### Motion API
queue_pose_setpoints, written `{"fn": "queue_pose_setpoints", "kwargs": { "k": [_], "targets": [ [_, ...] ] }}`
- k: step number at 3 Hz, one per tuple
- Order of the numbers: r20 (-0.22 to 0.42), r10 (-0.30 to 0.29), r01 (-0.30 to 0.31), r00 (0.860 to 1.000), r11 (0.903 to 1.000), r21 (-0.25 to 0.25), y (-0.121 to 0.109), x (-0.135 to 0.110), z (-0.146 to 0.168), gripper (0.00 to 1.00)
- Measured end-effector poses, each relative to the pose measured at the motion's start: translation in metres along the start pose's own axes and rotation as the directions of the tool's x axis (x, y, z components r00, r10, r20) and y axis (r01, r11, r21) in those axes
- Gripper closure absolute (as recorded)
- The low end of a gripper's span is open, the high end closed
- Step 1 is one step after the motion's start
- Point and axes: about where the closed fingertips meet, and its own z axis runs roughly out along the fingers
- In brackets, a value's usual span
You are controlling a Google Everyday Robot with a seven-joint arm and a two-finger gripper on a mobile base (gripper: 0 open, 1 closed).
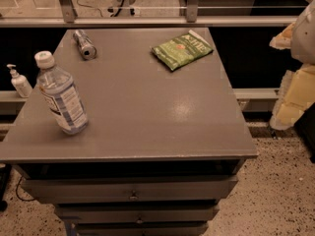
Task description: Knock blue plastic bottle over
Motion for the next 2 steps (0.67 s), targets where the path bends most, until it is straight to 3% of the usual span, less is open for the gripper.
{"fn": "queue_pose_setpoints", "kwargs": {
  "k": [1, 2],
  "targets": [
    [0.0, 0.0, 0.0, 1.0, 1.0, 0.0, 0.0, 0.0, 0.0, 0.0],
    [0.092, 0.03, -0.029, 0.995, 0.9995, -0.016, -0.001, -0.012, 0.01, 0.0]
  ]
}}
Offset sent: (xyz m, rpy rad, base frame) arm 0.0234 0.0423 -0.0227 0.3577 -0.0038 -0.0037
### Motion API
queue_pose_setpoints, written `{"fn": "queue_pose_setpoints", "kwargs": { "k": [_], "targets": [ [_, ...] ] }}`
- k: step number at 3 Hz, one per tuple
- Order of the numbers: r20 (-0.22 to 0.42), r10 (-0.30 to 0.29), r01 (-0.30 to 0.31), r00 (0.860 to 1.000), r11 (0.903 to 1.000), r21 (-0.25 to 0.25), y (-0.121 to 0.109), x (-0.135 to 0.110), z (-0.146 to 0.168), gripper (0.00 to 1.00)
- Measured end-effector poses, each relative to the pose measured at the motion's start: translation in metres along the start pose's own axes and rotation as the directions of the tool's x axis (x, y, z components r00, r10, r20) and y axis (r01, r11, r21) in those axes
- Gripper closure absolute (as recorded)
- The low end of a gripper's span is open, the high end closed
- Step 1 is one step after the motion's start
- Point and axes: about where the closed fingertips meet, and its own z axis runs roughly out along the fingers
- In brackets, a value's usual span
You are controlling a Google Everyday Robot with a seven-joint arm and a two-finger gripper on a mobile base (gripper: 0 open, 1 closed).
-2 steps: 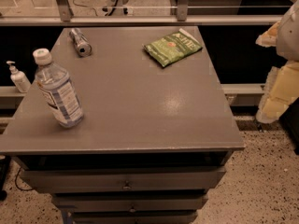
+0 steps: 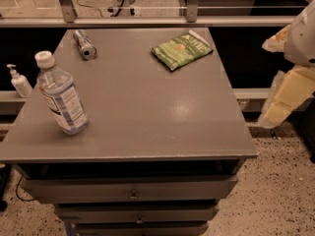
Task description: Knock blue plastic bottle over
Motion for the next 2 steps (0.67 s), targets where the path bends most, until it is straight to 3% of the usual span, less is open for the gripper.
{"fn": "queue_pose_setpoints", "kwargs": {
  "k": [1, 2],
  "targets": [
    [0.17, 0.045, -0.038, 0.984, 0.9983, -0.045, 0.002, -0.031, 0.025, 0.0],
    [0.366, 0.064, -0.027, 0.928, 0.9939, -0.107, 0.004, -0.088, 0.06, 0.0]
  ]
}}
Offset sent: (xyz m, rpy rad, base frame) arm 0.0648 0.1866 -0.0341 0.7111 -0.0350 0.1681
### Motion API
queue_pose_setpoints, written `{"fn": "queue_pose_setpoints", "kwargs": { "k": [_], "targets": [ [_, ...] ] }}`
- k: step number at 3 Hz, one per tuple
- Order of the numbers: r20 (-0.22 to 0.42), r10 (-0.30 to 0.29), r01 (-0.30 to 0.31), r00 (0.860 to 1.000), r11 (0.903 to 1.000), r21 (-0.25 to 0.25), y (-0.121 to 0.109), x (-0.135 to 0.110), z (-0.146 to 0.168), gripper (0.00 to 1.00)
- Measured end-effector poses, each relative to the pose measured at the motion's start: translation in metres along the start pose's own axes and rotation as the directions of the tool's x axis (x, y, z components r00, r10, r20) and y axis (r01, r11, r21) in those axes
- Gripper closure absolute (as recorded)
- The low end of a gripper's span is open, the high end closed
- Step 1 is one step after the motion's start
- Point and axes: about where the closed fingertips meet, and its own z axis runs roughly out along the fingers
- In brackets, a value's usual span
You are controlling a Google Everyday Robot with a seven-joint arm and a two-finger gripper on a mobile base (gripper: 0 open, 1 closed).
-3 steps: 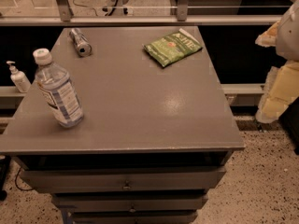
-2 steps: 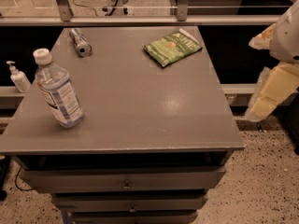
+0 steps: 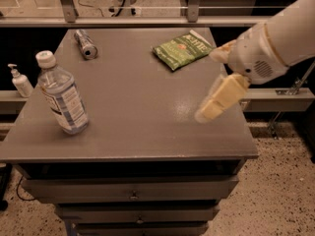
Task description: Knock blue plastic bottle over
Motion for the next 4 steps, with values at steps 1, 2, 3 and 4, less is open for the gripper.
{"fn": "queue_pose_setpoints", "kwargs": {
  "k": [1, 2, 3, 4],
  "targets": [
    [0.197, 0.029, -0.016, 0.98, 0.9975, -0.07, 0.007, -0.047, 0.046, 0.0],
    [0.228, 0.034, -0.017, 0.973, 0.997, -0.076, 0.009, -0.06, 0.047, 0.0],
    [0.228, 0.034, -0.017, 0.973, 0.997, -0.076, 0.009, -0.06, 0.047, 0.0],
    [0.244, 0.035, -0.019, 0.969, 0.9977, -0.066, 0.011, -0.059, 0.052, 0.0]
  ]
}}
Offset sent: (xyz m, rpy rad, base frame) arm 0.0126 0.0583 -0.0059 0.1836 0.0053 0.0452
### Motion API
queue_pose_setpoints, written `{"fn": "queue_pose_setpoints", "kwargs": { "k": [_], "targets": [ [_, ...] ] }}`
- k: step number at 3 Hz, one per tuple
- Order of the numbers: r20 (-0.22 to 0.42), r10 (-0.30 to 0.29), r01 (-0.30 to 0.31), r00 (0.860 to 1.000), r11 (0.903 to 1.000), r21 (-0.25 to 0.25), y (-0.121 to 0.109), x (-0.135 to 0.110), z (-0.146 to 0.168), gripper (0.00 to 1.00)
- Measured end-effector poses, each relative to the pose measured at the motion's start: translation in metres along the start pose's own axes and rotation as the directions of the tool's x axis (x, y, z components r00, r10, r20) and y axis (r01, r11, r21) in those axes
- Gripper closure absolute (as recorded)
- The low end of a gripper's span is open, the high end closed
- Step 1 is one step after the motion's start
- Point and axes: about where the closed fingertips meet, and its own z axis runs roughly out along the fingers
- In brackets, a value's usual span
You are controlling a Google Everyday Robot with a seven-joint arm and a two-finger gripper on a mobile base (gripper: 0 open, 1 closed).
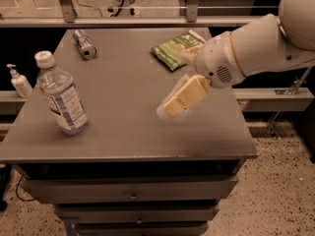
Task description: Knock blue plastic bottle over
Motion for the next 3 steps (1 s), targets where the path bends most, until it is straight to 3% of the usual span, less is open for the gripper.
{"fn": "queue_pose_setpoints", "kwargs": {
  "k": [1, 2, 3],
  "targets": [
    [0.076, 0.009, -0.009, 0.997, 0.9999, -0.006, 0.002, 0.009, 0.033, 0.0],
    [0.199, -0.008, 0.011, 0.98, 0.9999, -0.012, -0.004, -0.005, 0.081, 0.0],
    [0.322, -0.035, 0.048, 0.946, 0.9983, -0.034, -0.01, -0.037, 0.122, 0.0]
  ]
}}
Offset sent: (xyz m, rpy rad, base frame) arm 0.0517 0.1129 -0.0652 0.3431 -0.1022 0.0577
